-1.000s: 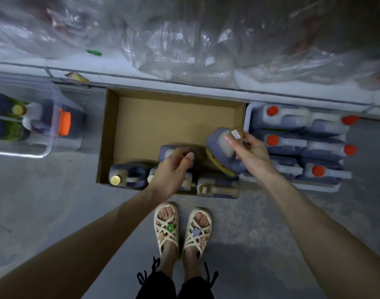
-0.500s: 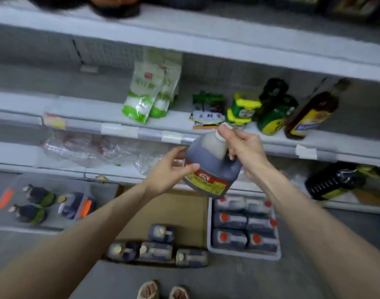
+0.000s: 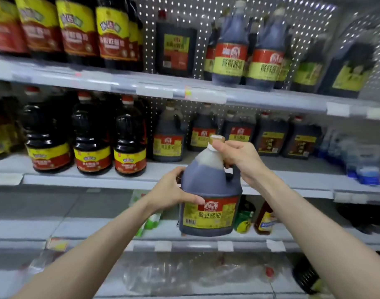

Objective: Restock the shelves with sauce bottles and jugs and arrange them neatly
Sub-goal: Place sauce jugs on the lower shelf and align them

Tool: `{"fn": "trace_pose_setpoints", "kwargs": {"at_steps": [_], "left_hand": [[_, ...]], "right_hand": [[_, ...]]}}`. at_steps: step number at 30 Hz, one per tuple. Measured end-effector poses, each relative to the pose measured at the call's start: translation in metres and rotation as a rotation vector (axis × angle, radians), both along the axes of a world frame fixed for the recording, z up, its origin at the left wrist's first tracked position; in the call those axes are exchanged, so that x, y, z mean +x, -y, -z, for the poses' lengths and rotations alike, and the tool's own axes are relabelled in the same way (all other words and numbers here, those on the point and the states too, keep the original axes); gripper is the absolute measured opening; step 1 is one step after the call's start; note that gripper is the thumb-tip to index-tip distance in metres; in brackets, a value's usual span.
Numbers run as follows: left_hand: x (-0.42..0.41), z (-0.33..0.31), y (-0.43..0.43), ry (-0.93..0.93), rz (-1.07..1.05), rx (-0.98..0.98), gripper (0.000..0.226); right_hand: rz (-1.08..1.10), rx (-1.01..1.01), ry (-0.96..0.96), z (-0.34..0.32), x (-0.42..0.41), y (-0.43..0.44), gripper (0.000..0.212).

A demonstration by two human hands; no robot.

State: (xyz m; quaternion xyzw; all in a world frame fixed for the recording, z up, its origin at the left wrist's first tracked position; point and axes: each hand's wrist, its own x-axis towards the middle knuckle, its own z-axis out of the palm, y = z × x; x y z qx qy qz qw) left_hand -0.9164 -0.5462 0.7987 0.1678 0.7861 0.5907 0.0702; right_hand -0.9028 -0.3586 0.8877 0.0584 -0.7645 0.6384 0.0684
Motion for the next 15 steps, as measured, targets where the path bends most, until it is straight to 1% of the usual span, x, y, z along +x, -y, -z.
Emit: {"fn": "trace_pose_setpoints", "kwargs": {"at_steps": [5, 9, 15], "left_hand": [[-0.025, -0.03, 0.006, -0.049, 0.008, -0.022, 0.083], [-0.053, -0.031, 0.002, -0.078, -0.026, -0.098, 0.088], [-0.1, -0.022, -0.017, -0.074, -0.07, -0.133, 0.096]], "right_hand": [[-0.023, 0.047, -0.051, -0.024, -0.015, 0.001, 0.008], [-0.034, 0.163, 0.016, -0.028, -0.035, -0.009, 0.022], [0.015, 0.118, 0.042, -0.014, -0.083, -0.025, 0.025]]}}
